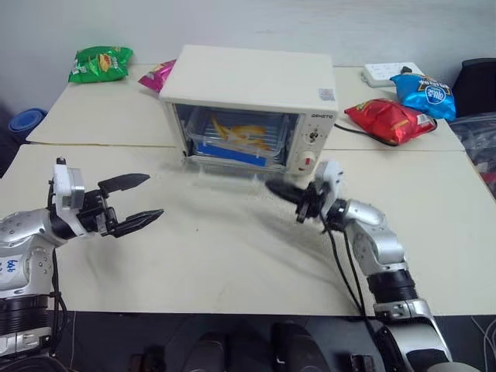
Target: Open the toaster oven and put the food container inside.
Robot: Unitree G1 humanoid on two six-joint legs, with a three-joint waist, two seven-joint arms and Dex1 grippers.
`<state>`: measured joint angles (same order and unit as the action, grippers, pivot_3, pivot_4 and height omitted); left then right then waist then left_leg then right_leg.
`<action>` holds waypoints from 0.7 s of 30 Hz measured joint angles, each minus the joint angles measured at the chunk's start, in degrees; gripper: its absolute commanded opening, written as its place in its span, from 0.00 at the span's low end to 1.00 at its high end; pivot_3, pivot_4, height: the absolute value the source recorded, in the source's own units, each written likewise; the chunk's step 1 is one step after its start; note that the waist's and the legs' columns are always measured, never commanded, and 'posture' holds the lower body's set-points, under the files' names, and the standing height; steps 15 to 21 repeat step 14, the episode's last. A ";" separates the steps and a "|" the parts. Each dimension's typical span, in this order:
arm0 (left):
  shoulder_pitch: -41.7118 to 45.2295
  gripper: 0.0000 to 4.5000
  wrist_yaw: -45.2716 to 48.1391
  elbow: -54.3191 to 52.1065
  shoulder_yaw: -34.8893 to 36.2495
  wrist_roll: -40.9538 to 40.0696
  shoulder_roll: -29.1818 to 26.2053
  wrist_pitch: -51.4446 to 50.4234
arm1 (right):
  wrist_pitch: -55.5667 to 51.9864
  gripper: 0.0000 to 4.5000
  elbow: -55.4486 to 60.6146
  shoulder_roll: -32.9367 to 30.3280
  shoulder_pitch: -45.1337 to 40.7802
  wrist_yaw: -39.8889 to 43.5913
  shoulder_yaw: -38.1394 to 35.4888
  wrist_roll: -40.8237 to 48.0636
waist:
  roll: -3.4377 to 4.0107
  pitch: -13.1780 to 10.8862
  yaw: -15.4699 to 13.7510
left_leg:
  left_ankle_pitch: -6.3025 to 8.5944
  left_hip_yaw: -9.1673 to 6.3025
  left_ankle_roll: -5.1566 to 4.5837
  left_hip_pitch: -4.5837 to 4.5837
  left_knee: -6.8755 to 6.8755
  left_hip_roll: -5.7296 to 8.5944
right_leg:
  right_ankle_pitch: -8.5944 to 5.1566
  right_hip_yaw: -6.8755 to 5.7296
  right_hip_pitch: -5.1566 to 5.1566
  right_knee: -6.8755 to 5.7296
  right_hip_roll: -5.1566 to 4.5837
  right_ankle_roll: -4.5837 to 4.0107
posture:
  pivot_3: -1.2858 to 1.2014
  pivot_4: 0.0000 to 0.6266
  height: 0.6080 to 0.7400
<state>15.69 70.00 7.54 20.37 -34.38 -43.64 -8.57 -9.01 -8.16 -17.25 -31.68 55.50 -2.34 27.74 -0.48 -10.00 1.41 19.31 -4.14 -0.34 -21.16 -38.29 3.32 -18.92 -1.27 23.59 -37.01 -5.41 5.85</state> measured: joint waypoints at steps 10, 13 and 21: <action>-1.18 1.00 -5.02 4.13 -0.22 9.24 -0.20 10.73 | 4.72 0.40 10.62 -14.45 12.07 11.09 -0.74 -0.68 | 0.00 0.00 -0.15 | 0.01 0.06 -0.02 0.01 0.10 0.02 | 0.00 0.04 0.00 0.03 0.00 0.00 | 0.52 0.24 1.00; -4.16 1.00 -5.06 4.32 -0.64 10.38 0.24 13.25 | 7.63 0.61 10.23 -18.05 19.52 14.96 -0.46 -2.14 | 0.00 0.00 -0.13 | 0.01 0.07 -0.03 0.02 0.11 0.01 | 0.00 0.05 0.00 0.04 0.00 0.00 | 0.52 0.24 1.00; -5.45 1.00 -4.94 4.70 -0.73 10.97 0.22 14.32 | 9.24 0.69 9.51 -19.06 22.18 16.17 -0.69 -2.61 | 0.00 0.00 -0.01 | 0.01 0.08 -0.03 0.03 0.10 0.00 | 0.00 0.06 0.00 0.07 0.01 0.00 | 0.52 0.24 1.00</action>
